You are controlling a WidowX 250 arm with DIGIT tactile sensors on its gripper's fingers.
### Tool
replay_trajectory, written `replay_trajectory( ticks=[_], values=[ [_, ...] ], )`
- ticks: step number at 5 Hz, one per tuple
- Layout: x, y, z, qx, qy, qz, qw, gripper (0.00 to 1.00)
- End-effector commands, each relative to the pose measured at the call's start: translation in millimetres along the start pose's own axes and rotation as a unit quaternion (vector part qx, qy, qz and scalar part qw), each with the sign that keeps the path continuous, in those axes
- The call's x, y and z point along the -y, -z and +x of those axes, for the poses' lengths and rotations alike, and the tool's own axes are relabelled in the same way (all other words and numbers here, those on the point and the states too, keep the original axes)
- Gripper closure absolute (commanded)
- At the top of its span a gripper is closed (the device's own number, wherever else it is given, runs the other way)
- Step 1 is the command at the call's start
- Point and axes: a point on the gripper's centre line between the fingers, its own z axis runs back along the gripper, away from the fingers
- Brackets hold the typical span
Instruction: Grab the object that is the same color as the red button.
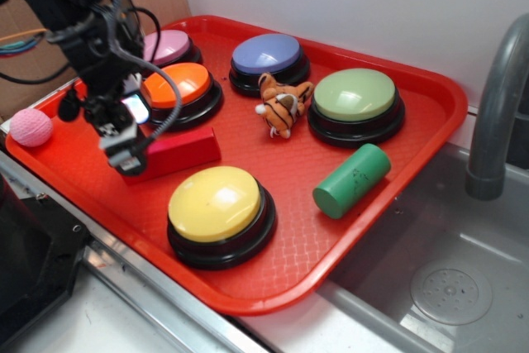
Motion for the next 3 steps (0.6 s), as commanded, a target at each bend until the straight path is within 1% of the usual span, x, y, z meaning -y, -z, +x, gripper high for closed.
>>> replay_trajectory(
  ticks=[1, 2, 3],
  values=[
    [-0.4, 19.6, -2.3, 0.003, -0.002, 0.012, 1.0, 0.0],
    [3.5, 22.6, -2.4, -0.001, -0.007, 0.03, 1.0, 0.93],
    [4.3, 22.6, -1.3, -0.006, -0.004, 0.032, 0.999, 1.0]
  ],
)
